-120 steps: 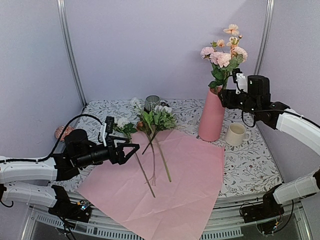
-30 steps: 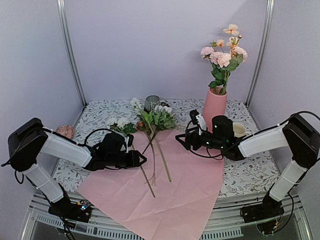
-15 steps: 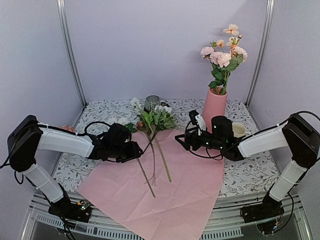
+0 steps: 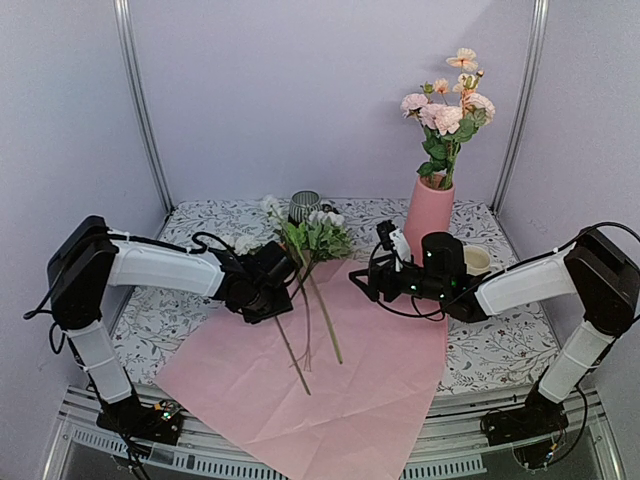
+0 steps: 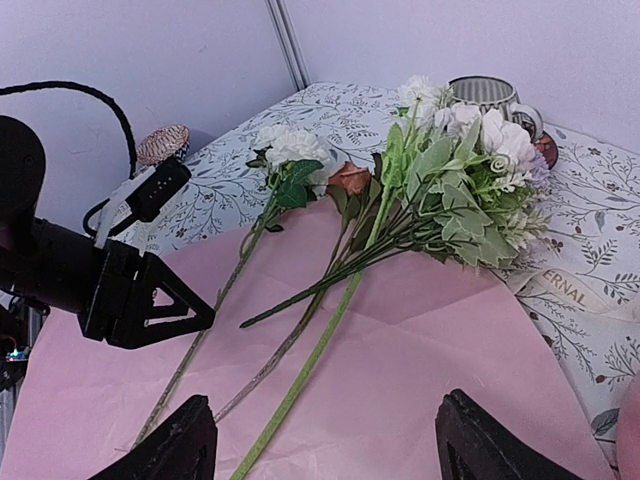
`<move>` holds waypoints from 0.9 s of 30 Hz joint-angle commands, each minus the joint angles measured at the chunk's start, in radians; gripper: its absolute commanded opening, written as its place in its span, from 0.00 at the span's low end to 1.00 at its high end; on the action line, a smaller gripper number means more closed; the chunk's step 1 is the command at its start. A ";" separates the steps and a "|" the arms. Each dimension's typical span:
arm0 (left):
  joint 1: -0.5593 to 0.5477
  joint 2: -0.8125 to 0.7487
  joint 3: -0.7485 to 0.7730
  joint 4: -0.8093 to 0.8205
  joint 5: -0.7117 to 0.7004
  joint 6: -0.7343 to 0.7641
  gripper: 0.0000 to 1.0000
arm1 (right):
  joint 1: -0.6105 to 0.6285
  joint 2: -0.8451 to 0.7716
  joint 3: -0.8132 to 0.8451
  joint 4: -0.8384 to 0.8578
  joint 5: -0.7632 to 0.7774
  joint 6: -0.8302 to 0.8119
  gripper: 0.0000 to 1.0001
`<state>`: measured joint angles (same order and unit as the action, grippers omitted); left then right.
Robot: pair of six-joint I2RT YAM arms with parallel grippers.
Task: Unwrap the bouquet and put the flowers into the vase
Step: Pick up the fake flower from the flattened wrapping paper.
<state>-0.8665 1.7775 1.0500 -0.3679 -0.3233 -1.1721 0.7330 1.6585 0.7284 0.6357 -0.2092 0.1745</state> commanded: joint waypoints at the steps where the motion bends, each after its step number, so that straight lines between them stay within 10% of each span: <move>1: -0.009 0.038 0.043 -0.093 -0.053 -0.045 0.52 | 0.008 0.017 0.024 -0.006 0.020 -0.009 0.78; 27: 0.011 0.162 0.150 -0.143 0.012 -0.008 0.43 | 0.014 0.020 0.030 -0.013 0.036 -0.018 0.78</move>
<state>-0.8650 1.9110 1.1698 -0.4858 -0.3351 -1.1873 0.7399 1.6585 0.7296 0.6353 -0.1890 0.1635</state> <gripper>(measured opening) 0.454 0.782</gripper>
